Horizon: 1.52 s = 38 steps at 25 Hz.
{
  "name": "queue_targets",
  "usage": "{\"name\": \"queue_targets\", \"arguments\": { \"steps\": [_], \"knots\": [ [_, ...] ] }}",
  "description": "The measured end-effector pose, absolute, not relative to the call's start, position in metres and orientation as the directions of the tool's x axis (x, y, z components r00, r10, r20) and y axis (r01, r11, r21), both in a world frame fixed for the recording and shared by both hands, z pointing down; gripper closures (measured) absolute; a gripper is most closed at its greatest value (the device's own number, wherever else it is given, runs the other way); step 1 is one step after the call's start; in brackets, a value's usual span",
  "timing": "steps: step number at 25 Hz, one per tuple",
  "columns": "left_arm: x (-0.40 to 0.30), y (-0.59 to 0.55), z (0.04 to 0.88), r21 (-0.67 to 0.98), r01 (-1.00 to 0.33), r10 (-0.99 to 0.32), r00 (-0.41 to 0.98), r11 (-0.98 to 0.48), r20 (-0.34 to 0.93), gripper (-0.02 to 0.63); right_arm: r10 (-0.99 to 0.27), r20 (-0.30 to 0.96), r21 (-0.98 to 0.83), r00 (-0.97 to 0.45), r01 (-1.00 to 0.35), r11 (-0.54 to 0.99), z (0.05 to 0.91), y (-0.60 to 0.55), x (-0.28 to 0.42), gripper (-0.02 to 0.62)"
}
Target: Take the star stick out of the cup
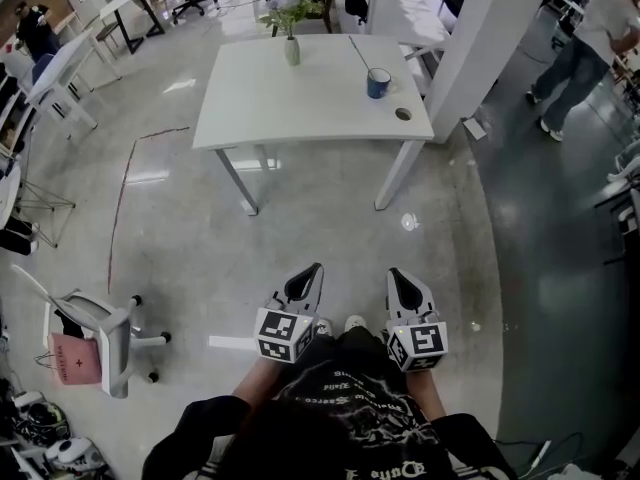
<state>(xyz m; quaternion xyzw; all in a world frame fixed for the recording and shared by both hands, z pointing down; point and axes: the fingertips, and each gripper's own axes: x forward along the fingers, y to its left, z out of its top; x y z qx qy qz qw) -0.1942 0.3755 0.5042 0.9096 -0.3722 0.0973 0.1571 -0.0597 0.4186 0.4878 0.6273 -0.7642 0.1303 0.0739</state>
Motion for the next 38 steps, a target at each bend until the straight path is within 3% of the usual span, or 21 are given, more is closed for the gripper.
{"name": "queue_targets", "arguments": {
  "steps": [18,38],
  "knots": [
    [-0.195,0.323,0.531,0.215,-0.764,-0.679,0.642,-0.609,0.357,0.586,-0.913,0.328,-0.101,-0.241,-0.97,0.219,0.512,0.345,-0.037,0.586],
    [-0.056,0.175,0.527,0.22,-0.836,-0.756,0.548,-0.502,0.359,0.586,-0.908,0.298,-0.063,-0.296,-0.955,0.29,0.508,0.178,0.116,0.588]
  ]
}}
